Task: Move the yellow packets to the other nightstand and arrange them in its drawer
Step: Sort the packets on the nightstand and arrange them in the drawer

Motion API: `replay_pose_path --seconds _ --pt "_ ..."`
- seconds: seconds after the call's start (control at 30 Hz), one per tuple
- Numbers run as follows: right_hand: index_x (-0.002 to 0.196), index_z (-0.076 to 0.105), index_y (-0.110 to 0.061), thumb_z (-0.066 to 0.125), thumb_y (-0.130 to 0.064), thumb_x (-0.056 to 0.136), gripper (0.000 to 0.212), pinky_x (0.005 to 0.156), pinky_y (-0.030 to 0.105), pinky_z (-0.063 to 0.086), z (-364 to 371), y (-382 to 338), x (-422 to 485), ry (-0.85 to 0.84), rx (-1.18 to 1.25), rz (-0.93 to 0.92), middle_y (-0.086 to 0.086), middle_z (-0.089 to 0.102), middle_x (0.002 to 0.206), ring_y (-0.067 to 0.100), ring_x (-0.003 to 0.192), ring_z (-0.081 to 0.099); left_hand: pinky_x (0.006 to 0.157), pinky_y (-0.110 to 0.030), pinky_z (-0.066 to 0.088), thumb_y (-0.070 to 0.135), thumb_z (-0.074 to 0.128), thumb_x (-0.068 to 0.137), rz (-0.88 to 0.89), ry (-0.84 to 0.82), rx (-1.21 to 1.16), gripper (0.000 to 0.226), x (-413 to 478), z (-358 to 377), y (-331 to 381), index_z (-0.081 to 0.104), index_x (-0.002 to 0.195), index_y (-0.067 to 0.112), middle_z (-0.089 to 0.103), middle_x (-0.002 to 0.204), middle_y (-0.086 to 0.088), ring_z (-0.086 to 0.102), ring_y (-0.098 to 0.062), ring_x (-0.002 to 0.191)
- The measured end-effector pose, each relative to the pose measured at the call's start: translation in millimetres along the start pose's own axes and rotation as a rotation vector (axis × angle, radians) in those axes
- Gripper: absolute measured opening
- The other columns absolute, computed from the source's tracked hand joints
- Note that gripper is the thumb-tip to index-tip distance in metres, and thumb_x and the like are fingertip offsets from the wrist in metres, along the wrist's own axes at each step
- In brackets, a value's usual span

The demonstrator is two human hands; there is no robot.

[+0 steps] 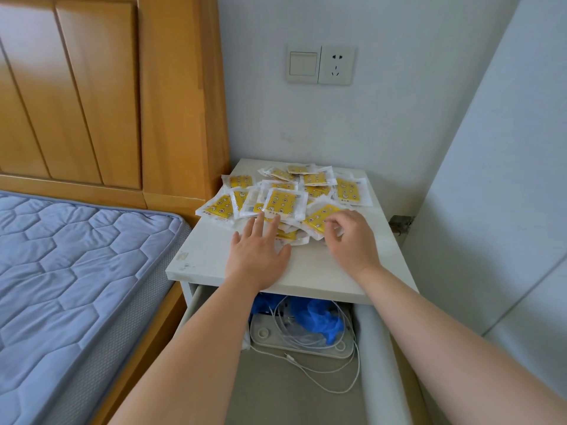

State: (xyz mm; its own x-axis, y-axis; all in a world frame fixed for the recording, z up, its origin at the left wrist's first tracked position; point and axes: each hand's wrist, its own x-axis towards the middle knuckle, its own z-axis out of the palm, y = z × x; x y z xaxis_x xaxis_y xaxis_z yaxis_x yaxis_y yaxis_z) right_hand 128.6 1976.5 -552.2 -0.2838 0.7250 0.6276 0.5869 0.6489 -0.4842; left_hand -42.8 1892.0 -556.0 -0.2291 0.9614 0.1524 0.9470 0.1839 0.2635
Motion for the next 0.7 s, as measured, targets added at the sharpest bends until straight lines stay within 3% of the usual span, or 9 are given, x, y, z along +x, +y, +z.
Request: replay_pose_path --seconds 0.1,0.2,0.3,0.4,0.47,0.57,0.63,0.7 --pt "0.112 0.062 -0.005 0.049 -0.020 0.089 0.030 0.097 0.030 0.039 -4 0 1 0.110 0.011 0.153 0.007 0.061 0.115 0.022 0.113 0.049 0.120 -0.044 0.004 0.054 0.024 0.097 0.011 -0.006 -0.006 0.063 -1 0 0 -0.001 0.152 0.035 -0.006 0.162 0.001 -0.007 -0.018 0.148" --pt "0.126 0.054 -0.008 0.048 -0.016 0.092 0.036 0.111 0.038 0.029 -3 4 4 0.093 -0.031 0.272 0.006 0.052 0.133 0.023 0.128 0.040 0.121 -0.044 0.003 0.056 0.023 0.097 0.037 -0.021 -0.001 0.062 -1 -1 -1 -0.002 0.152 0.040 -0.009 0.161 0.003 -0.009 -0.017 0.148" --pt "0.141 0.040 -0.016 0.042 -0.017 0.093 0.048 0.118 0.048 0.001 -3 1 3 -0.147 -0.113 0.203 0.003 0.036 0.149 0.019 0.143 0.021 0.120 -0.044 0.004 0.059 0.023 0.096 0.052 -0.029 0.006 0.062 -1 -1 -1 0.000 0.151 0.042 -0.009 0.161 0.005 -0.009 -0.016 0.148" --pt "0.147 0.028 -0.022 0.043 -0.015 0.088 0.061 0.116 0.050 -0.009 -6 -4 -2 -0.361 -0.207 0.134 -0.001 0.033 0.150 0.015 0.144 0.015 0.120 -0.043 0.004 0.059 0.026 0.095 0.055 -0.047 0.006 0.063 -1 -2 0 0.001 0.151 0.042 -0.008 0.161 0.007 -0.007 -0.016 0.148" --pt "0.147 0.029 -0.025 0.047 -0.014 0.085 0.065 0.116 0.052 -0.008 -10 -6 -6 -0.411 -0.303 0.097 -0.004 0.035 0.146 0.017 0.142 0.020 0.120 -0.043 0.004 0.060 0.026 0.095 0.052 -0.066 0.008 0.064 -1 -2 1 0.001 0.151 0.043 -0.008 0.161 0.007 -0.006 -0.016 0.148" --pt "0.135 0.052 -0.025 0.052 -0.015 0.087 0.048 0.117 0.053 0.000 -12 -3 -13 -0.314 -0.368 0.020 -0.003 0.050 0.124 0.020 0.126 0.038 0.120 -0.043 0.005 0.061 0.025 0.095 0.051 -0.083 0.020 0.064 -1 -3 1 0.001 0.151 0.043 -0.006 0.161 0.008 -0.004 -0.016 0.148" --pt "0.118 0.066 -0.019 0.058 -0.007 0.086 0.036 0.115 0.056 0.016 -12 0 -17 -0.175 -0.317 -0.038 0.000 0.058 0.105 0.025 0.109 0.050 0.120 -0.044 0.004 0.061 0.024 0.095 0.049 -0.092 0.022 0.064 -1 -3 1 0.002 0.151 0.043 -0.005 0.161 0.008 -0.003 -0.016 0.149" --pt "0.104 0.073 -0.012 0.063 -0.001 0.082 0.027 0.100 0.051 0.040 -15 6 -19 -0.021 -0.235 -0.099 0.003 0.062 0.094 0.029 0.094 0.055 0.120 -0.043 0.004 0.061 0.025 0.094 0.048 -0.096 0.018 0.063 -1 -4 1 0.003 0.151 0.042 -0.003 0.161 0.008 -0.003 -0.016 0.149"
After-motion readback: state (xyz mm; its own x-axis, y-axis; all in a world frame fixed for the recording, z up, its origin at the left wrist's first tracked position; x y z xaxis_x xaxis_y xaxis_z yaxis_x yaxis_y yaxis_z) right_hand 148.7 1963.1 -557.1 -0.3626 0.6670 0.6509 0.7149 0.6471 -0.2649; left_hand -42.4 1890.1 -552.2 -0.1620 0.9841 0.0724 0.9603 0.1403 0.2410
